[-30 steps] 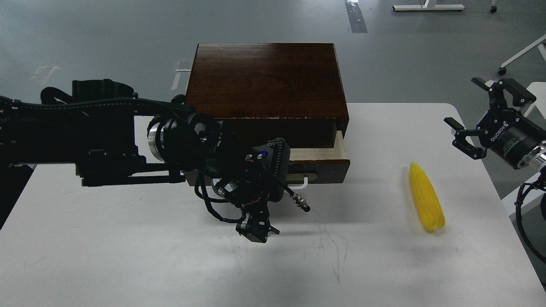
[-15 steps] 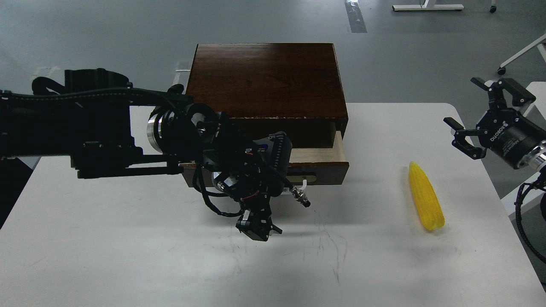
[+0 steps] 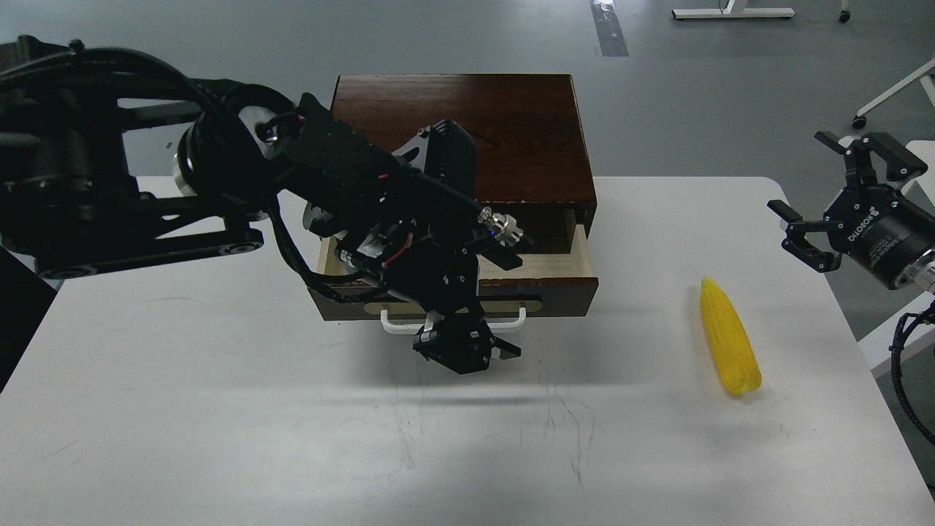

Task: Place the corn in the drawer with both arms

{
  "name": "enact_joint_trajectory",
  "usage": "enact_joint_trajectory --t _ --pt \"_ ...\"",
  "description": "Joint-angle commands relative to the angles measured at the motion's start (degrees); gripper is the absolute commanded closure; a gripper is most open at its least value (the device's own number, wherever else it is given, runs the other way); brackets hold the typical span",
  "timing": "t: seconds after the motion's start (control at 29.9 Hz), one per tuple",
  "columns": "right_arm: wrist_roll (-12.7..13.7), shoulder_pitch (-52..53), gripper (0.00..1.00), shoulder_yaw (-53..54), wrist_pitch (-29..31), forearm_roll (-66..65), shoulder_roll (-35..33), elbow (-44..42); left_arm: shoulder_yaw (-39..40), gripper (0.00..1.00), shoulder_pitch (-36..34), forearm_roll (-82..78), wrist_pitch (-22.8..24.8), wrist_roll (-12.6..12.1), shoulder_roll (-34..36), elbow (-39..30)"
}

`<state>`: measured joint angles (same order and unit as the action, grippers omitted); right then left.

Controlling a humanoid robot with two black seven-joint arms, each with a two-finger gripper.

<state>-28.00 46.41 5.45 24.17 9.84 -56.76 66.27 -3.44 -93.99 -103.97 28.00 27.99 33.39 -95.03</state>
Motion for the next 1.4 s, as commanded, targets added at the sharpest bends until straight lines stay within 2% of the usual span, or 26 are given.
enact_joint_trajectory --t 0.0,0.2,0.27,0.37,0.53,0.9,1.07,1.14,1.24,1.37 --pt "0.0 0.0 0.00 0.0 0.0 0.0 -0.1 0.0 5.4 0.02 0.1 6.9 0.0 0.0 1.9 1.0" --pt "0.0 0.0 0.00 -0.1 0.0 0.0 0.0 0.0 7.6 0.02 0.8 25.9 0.0 0.0 4.6 7.5" --pt "0.0 0.0 0.00 -0.1 0.0 0.0 0.0 0.0 7.7 0.02 3.0 38.9 0.0 0.0 6.1 13.1" --pt "0.0 0.0 0.00 -0.1 0.0 0.0 0.0 -0.1 7.7 0.02 6.0 51.8 0.0 0.0 6.9 17.7" --pt "0.0 -0.1 0.00 -0.2 0.0 0.0 0.0 -0.2 7.7 0.02 13.5 73.8 0.0 0.0 10.3 20.8" --pt "0.0 0.0 0.00 -0.9 0.1 -0.3 0.0 -0.3 8.6 0.02 29.0 98.9 -0.5 0.0 15.5 23.7" --pt "0.0 0.0 0.00 -1.1 0.2 -3.4 -0.1 -0.2 18.3 0.02 37.4 104.3 -0.5 0.0 14.3 29.8" --pt "0.0 0.0 0.00 -1.1 0.2 -9.0 -0.9 0.0 23.6 0.01 42.4 104.3 -0.6 -1.1 12.0 33.6" --pt "0.0 0.0 0.00 -1.1 0.3 -14.1 -2.0 0.5 26.6 0.02 45.6 104.3 -0.6 -0.9 9.6 37.9" --pt "0.0 0.3 0.00 -1.1 0.3 -21.0 -3.0 0.2 27.1 0.02 48.5 103.6 0.0 -0.8 8.9 39.0"
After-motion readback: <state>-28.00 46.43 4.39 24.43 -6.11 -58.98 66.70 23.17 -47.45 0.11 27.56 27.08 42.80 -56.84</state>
